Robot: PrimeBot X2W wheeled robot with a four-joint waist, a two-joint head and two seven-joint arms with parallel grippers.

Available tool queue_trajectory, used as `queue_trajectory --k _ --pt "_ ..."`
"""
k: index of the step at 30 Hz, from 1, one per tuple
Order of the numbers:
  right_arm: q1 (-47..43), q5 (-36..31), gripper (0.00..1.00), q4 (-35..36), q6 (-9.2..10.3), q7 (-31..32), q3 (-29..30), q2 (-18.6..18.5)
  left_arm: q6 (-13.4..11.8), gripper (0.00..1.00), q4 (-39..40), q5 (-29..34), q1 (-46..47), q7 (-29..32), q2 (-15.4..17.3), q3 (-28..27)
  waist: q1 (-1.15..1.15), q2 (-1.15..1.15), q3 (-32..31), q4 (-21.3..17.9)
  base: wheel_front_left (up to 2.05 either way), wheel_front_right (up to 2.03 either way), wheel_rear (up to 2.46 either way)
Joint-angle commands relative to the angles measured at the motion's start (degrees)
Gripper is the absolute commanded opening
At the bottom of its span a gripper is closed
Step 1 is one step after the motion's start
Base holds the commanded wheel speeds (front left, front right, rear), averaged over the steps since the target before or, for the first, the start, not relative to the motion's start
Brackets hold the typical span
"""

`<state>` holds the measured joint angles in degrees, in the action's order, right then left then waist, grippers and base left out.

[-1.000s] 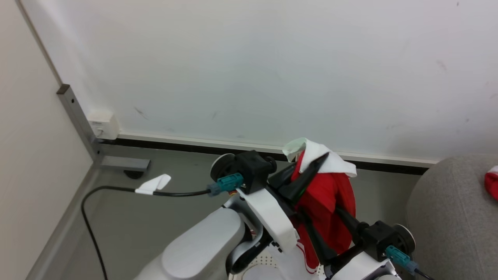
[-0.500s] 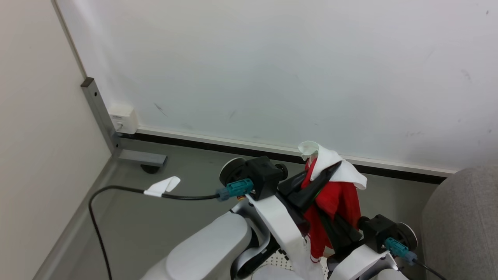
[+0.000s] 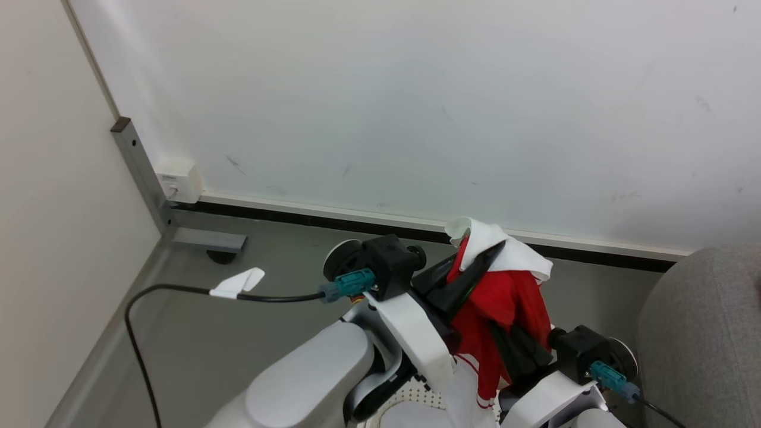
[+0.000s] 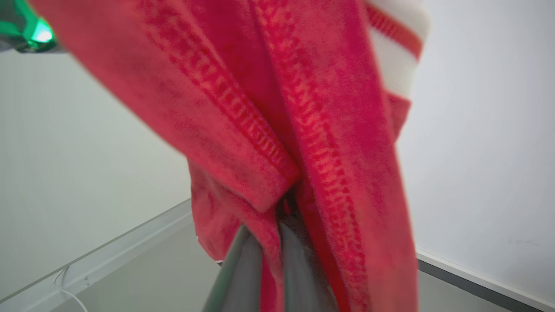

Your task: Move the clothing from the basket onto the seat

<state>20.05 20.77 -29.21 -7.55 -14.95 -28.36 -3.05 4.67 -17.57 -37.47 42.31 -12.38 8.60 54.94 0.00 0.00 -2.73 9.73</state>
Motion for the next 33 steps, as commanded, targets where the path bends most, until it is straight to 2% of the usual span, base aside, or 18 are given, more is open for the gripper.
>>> queue_trajectory --k 1,8,11,14,15,16,24,33 --pt "0.1 0.2 0.00 0.6 0.13 -0.1 0.3 0.1 -0.1 0.00 -0.2 -0.8 -0.1 -0.4 0.5 -0.1 0.00 0.00 0.0 -0.1 0.00 0.00 0.00" --pt "-2.0 0.4 0.00 3.5 0.13 -0.1 3.7 0.2 -0.6 0.02 -1.9 -0.9 -1.0 -0.5 1.3 -0.1 0.00 0.00 0.2 -0.6 0.00 0.00 0.00" --pt "-2.8 -0.3 0.00 5.0 0.13 -0.1 6.2 0.1 -0.5 0.18 -2.2 -1.0 -1.7 -0.4 1.6 0.3 0.00 0.00 0.4 -1.1 0.00 0.00 0.00" --pt "-3.7 -1.2 0.00 6.4 0.14 -0.1 8.8 -0.2 -0.3 0.27 -2.4 -1.5 -2.4 -0.2 2.1 0.7 0.00 0.00 0.7 -1.9 0.00 0.00 0.00" --pt "-3.9 -1.5 0.00 6.7 0.13 -0.1 9.6 -0.3 -0.2 0.58 -2.3 -1.6 -2.7 -0.2 2.2 0.7 0.00 0.00 0.8 -2.2 0.00 0.00 0.00" --pt "-4.0 -1.7 0.00 7.2 0.14 -0.1 10.4 -0.4 -0.3 1.00 -2.2 -1.6 -3.0 -0.3 2.3 0.8 0.00 0.00 0.9 -2.6 0.00 0.00 0.00" --pt "-5.1 -3.7 0.00 9.8 0.13 -0.1 15.4 -1.5 0.0 1.00 0.3 -1.3 -5.5 -1.0 2.9 2.3 0.00 0.00 2.0 -7.6 0.00 0.00 0.00" --pt "-5.6 -4.8 0.00 12.2 0.13 -0.1 18.2 -2.5 -0.6 1.00 2.9 0.0 -7.4 -2.2 4.0 1.7 0.00 0.00 3.5 -17.3 0.00 0.00 0.00"
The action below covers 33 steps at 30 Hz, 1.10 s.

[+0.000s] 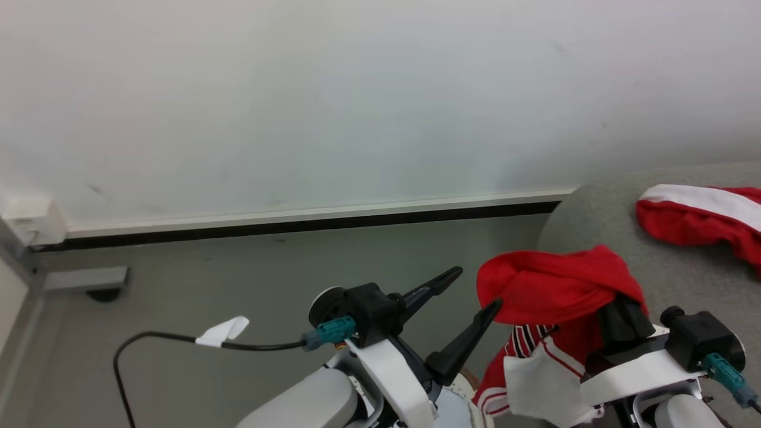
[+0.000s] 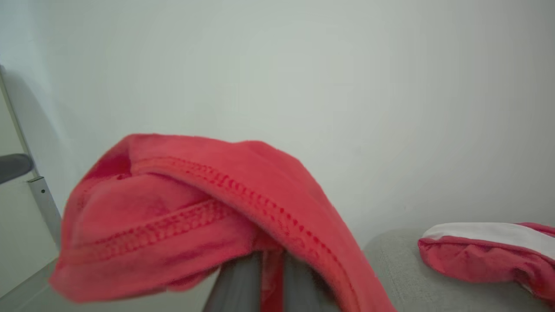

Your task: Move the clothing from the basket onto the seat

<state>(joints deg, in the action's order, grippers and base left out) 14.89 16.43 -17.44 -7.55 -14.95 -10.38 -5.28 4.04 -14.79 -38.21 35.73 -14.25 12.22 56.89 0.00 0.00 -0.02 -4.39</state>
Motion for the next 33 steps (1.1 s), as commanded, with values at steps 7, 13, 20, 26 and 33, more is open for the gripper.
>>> queue_trajectory --k 7,13,20,26,33 --pt "-1.7 -1.5 0.00 3.6 0.13 -0.1 3.5 -1.5 0.6 1.00 1.7 2.0 -1.4 -0.8 0.8 -0.2 0.00 0.00 2.4 -10.7 0.00 0.00 0.00" --pt "-3.2 -1.8 0.00 5.5 0.13 -0.1 4.5 -1.7 0.8 1.00 1.8 4.2 -1.7 -0.9 1.5 -0.5 0.00 0.00 3.6 -15.9 0.00 0.00 0.00" --pt "-4.4 -1.7 0.00 6.4 0.13 -0.1 4.1 -0.9 1.0 1.00 1.1 5.4 -2.2 -0.9 1.2 -0.7 0.00 0.00 4.4 -19.7 0.00 0.00 0.00" --pt "-3.3 -1.4 0.00 6.3 0.13 -0.1 3.4 -0.8 1.3 1.00 0.7 6.0 -2.5 -0.9 0.8 -1.1 0.00 0.00 4.8 -20.6 0.00 0.00 0.00" --pt "2.4 0.7 0.00 6.9 0.13 -0.1 3.0 -2.7 1.8 1.00 0.5 6.3 -2.1 -0.9 1.3 -1.0 0.00 0.00 6.8 -19.4 0.00 0.00 0.00"
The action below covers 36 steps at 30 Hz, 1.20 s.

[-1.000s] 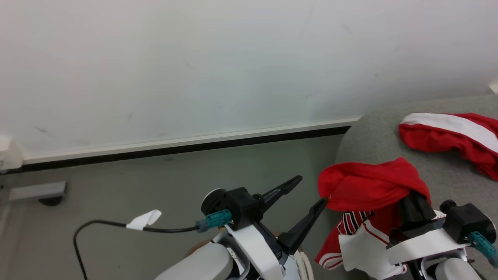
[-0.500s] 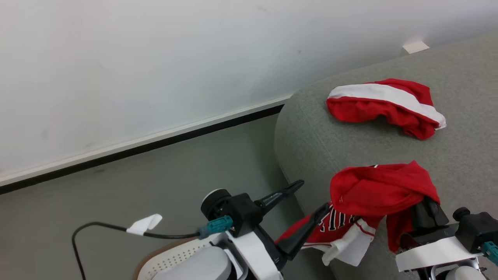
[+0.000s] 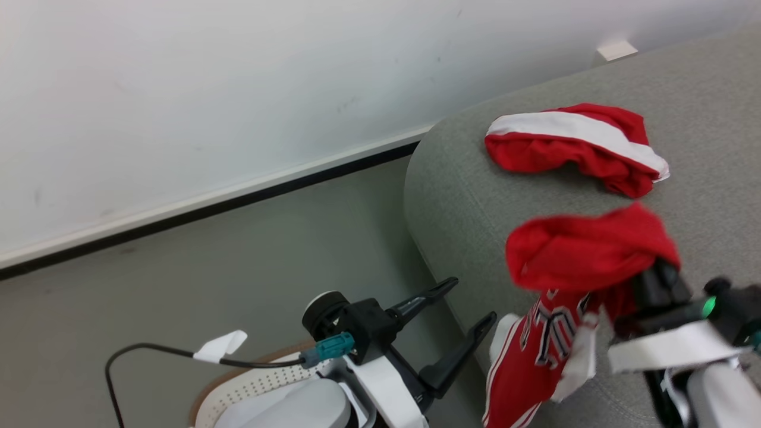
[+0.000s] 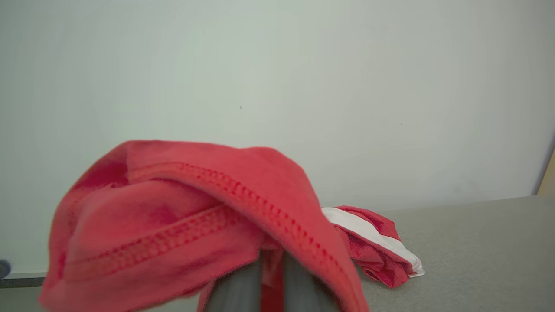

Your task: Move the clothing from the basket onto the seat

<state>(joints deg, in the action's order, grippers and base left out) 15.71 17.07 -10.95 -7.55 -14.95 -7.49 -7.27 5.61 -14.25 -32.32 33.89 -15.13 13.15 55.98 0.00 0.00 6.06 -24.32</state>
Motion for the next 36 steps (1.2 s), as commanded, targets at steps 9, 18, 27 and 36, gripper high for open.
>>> queue_trajectory --k 9,18,27,36 --pt "14.8 -1.7 0.00 -0.1 0.14 0.5 2.2 -8.7 0.4 1.00 1.7 1.0 1.8 1.0 2.6 -0.2 0.00 0.00 6.6 2.7 0.00 0.00 0.00" --pt "29.8 1.5 0.00 -4.6 0.14 5.9 7.8 -20.1 -0.6 1.00 6.6 2.1 4.6 3.5 7.6 -1.6 0.00 0.00 15.7 4.5 0.00 0.00 0.00" --pt "31.1 0.1 0.00 -16.5 0.14 12.4 11.0 -23.7 -0.9 1.00 11.8 2.6 7.4 5.7 11.7 -3.1 0.00 0.00 24.2 7.0 0.00 0.00 0.00" --pt "32.3 2.4 0.00 -31.8 0.14 24.7 11.1 -21.2 -0.8 1.00 13.1 2.5 8.2 6.1 13.3 -3.4 0.00 0.00 27.7 8.9 0.00 0.00 0.00"
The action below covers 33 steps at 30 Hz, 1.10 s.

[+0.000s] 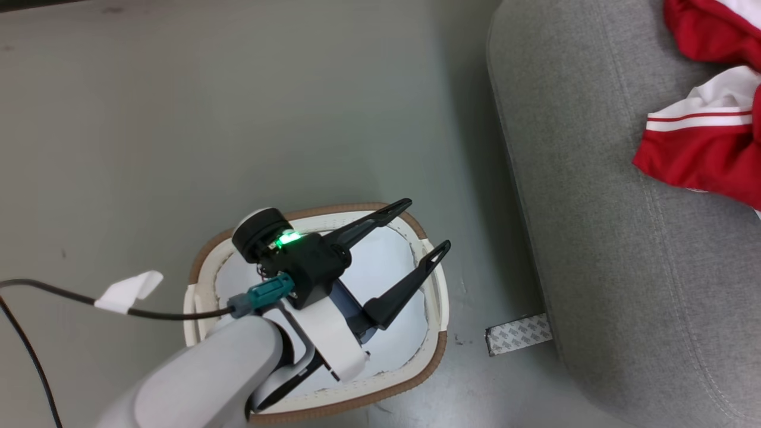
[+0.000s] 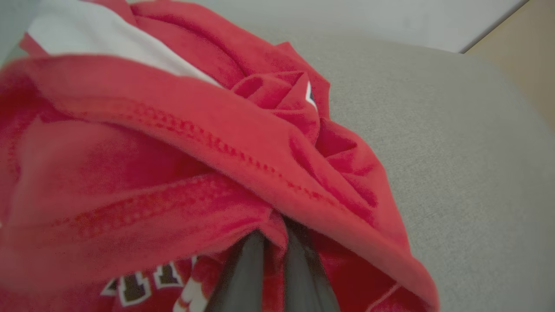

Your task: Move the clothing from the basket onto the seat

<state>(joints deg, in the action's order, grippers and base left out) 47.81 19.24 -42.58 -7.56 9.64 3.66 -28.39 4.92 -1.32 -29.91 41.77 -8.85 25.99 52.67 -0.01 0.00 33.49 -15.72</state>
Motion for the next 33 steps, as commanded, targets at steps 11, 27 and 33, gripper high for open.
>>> queue_trajectory --k 11,27,33 --pt "1.6 3.0 1.00 -4.7 0.15 8.7 -3.3 -0.3 -0.4 1.00 -2.6 -1.6 -1.6 -2.0 -1.0 0.3 0.01 0.00 -5.2 0.1 0.00 0.00 0.00" --pt "-10.5 15.3 1.00 16.6 0.15 23.2 -17.9 -10.2 -6.2 1.00 -10.1 -9.2 -16.0 -6.3 -4.3 -7.4 0.01 0.00 -28.1 0.5 0.00 0.00 0.00" --pt "-16.2 17.2 1.00 27.7 0.15 16.9 -16.4 -9.8 -8.4 1.00 -9.6 -8.6 -20.9 -6.3 -4.3 -15.0 0.01 0.00 -33.0 3.8 0.00 0.00 0.00"
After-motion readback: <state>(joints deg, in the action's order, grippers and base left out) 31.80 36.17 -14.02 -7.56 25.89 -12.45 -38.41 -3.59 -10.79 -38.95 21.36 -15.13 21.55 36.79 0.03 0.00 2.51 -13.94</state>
